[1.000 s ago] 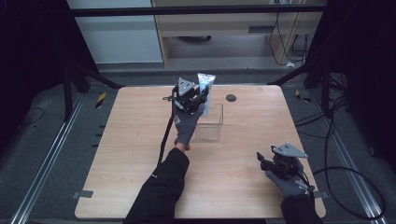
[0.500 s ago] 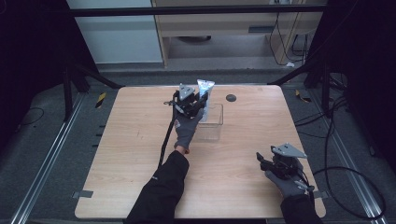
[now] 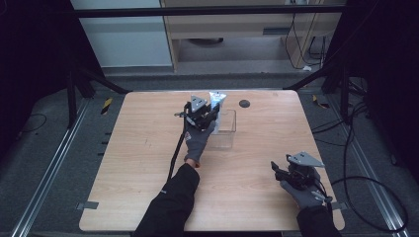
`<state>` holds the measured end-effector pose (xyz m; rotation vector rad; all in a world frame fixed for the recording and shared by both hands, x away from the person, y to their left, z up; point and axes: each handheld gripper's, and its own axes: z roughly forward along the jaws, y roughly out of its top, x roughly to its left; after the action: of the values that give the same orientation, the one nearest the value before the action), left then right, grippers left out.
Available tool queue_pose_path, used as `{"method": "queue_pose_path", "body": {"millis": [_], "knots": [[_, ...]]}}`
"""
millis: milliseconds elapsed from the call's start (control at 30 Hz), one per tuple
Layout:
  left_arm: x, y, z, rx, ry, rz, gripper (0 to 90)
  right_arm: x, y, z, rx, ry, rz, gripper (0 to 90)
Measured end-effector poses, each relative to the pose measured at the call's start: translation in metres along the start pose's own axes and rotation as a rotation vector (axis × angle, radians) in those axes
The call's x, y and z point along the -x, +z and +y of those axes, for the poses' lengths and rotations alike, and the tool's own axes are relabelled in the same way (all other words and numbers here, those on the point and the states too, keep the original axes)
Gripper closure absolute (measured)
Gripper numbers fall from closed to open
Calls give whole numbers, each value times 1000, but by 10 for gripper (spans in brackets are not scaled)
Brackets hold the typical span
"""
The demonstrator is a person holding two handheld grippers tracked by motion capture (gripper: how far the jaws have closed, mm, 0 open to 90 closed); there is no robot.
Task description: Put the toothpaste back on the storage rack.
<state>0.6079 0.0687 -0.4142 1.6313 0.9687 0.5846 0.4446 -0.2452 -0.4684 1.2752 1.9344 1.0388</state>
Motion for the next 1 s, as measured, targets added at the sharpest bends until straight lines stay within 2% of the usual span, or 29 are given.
{"method": "queue_pose_path", "body": {"millis": [267,533,600,867,1000], "knots": [[-2,1,-9,-14,-9,-1,725,0,0,0,-1,-1,0,368],[-1,2,-18,-27,13,15,720,0,0,0,-2,-2,-1,366],[1,1,-18,-32,33,25,719,0,0,0,-3,0,-1,366],[4,0,-20,-51,41,28,711,0,0,0,0,-3,-1,365],[8,0,-22,-72,66,23,681,-1,0,0,-3,-2,0,363]]}}
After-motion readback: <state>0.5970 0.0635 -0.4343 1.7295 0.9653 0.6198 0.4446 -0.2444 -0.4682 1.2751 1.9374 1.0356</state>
